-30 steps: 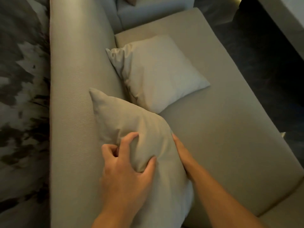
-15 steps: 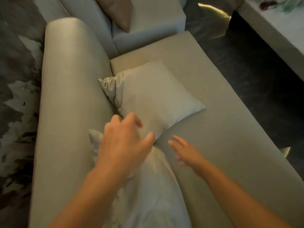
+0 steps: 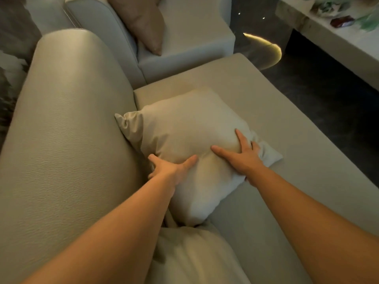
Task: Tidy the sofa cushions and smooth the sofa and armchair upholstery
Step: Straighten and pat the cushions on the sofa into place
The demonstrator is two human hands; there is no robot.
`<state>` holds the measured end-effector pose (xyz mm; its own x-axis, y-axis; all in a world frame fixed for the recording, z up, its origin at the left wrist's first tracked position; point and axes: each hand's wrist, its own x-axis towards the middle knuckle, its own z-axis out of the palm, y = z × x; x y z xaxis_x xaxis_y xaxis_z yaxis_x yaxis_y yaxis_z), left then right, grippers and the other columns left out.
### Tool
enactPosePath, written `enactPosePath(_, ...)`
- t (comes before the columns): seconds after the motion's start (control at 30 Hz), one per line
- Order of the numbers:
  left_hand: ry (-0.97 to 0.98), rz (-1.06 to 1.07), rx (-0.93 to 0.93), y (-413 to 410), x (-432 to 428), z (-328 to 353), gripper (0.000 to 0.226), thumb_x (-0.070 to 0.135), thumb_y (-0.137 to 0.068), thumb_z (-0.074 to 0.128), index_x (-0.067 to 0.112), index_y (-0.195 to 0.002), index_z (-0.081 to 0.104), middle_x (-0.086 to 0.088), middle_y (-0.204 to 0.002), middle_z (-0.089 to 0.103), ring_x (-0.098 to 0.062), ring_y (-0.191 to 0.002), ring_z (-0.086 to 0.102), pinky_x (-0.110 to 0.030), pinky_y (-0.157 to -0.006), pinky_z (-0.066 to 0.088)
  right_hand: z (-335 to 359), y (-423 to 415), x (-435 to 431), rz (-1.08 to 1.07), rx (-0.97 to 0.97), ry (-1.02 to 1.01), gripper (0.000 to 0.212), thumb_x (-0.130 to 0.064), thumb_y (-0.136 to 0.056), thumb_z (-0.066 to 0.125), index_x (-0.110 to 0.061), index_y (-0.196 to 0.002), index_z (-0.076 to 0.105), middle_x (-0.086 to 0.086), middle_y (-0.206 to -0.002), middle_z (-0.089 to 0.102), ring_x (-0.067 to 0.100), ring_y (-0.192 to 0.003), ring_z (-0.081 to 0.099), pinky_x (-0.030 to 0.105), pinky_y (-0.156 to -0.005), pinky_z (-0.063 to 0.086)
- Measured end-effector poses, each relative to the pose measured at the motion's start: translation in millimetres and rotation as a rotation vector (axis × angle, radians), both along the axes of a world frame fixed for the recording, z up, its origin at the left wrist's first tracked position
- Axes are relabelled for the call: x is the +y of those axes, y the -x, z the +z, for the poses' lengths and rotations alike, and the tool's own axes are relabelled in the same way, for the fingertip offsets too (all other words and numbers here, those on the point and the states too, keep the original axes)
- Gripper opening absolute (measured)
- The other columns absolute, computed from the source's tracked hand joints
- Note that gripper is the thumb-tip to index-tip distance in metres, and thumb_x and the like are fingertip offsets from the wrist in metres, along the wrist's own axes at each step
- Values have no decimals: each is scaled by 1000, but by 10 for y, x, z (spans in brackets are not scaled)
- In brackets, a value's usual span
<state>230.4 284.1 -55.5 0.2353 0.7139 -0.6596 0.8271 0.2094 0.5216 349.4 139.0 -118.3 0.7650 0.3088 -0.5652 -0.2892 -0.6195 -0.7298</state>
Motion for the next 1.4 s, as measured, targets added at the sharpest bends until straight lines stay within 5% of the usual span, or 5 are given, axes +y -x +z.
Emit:
enactPosePath(0.23,-482,-177,-29,-114,95,374,69,37,-81,72,33,-141,36,-17,-134,45,-41,-117,50,-45,-95,42,165,7,141,-235,-14,-105,99,-73,-54,77,-50,-142,39,7,-157,30,36,-138,37,55,-111,36)
enactPosePath(0.4,-933,-499,-21,-529,515,1349,46,21,-86,62,30,-131,59,-12,-130,56,-35,-118,55,-40,-94,46,646,65,591,-274,254,-393,77,-65,-74,69,-38,-141,45,1,-142,50,30,-111,56,46,-68,60)
enactPosePath(0.67,-888,-648,429,40,717,1457,43,38,-88,56,25,-129,53,-18,-136,40,-40,-122,36,-47,-94,37,1038,664,1239,48,275,-368,62,-58,-93,47,-43,-150,27,-9,-162,21,25,-138,34,55,-99,48)
enactPosePath(1.03,-1029,-904,118,1236,634,1149,71,26,-89,53,36,-152,23,-20,-156,22,-41,-127,36,-45,-103,33,1335,1066,478,262,64,7,15,-33,-97,52,-21,-102,61,9,-115,64,19,-83,61,43,-82,55)
enactPosePath(1.4,-1089,-668,214,2645,-685,1209,49,29,-91,52,13,-137,52,-16,-148,40,-38,-134,32,-49,-107,29,1350,1883,-1397,607,-481,380,35,-27,-89,55,-13,-119,67,14,-122,69,34,-112,62,37,-93,49)
